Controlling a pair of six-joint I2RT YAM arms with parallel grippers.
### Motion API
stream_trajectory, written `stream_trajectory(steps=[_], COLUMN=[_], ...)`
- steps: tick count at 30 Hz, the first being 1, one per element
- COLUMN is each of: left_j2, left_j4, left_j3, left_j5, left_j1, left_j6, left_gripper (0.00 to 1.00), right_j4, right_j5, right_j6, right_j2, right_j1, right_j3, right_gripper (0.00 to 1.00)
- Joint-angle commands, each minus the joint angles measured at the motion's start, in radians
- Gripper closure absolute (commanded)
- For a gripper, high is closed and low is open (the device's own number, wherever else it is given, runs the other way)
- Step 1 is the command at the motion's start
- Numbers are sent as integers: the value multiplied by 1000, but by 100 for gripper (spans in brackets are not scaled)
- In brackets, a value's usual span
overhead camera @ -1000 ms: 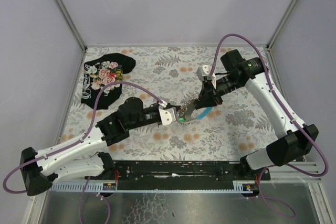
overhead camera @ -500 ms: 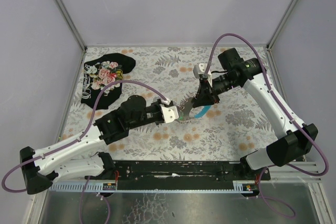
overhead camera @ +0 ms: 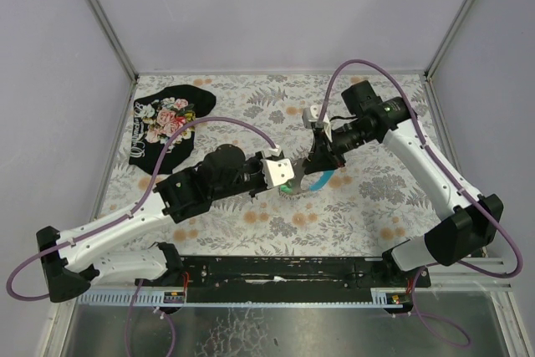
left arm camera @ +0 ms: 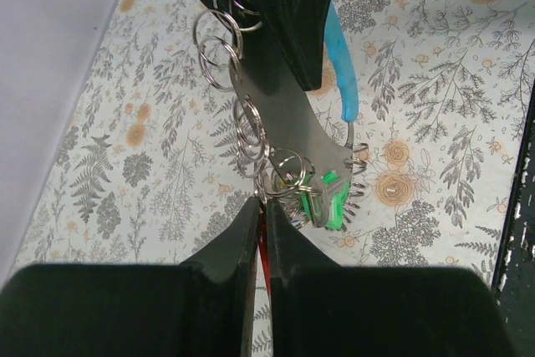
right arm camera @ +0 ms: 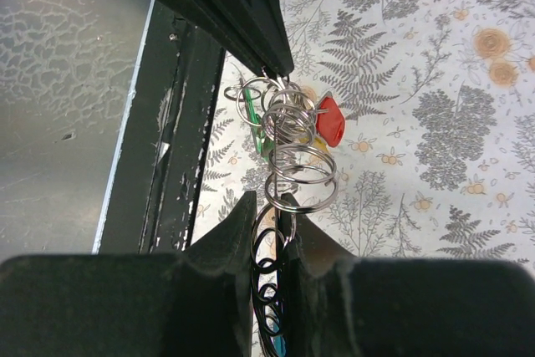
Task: Remove the keys from the keyring
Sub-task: Pick up the key from the keyring.
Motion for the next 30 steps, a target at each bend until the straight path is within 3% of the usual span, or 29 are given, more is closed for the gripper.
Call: stream_trajectory(steps=[1, 10, 30], left_j2=[0, -1, 108], left_j4=[-46, -37, -222], left_j3=[48, 15, 127], left_j5=[7, 31, 103], left_j1=[-4, 1, 11], left_j6=[-52, -143, -209], left_gripper=[100, 100, 100], right_j4=[12, 13, -91], right_j5=[-30, -155, -129], right_j6=[-54, -319, -432], right_j2=[7, 72, 171], right_j1=[16, 15, -50], right_j3=[-28, -99, -65], right_gripper=[100, 96, 96])
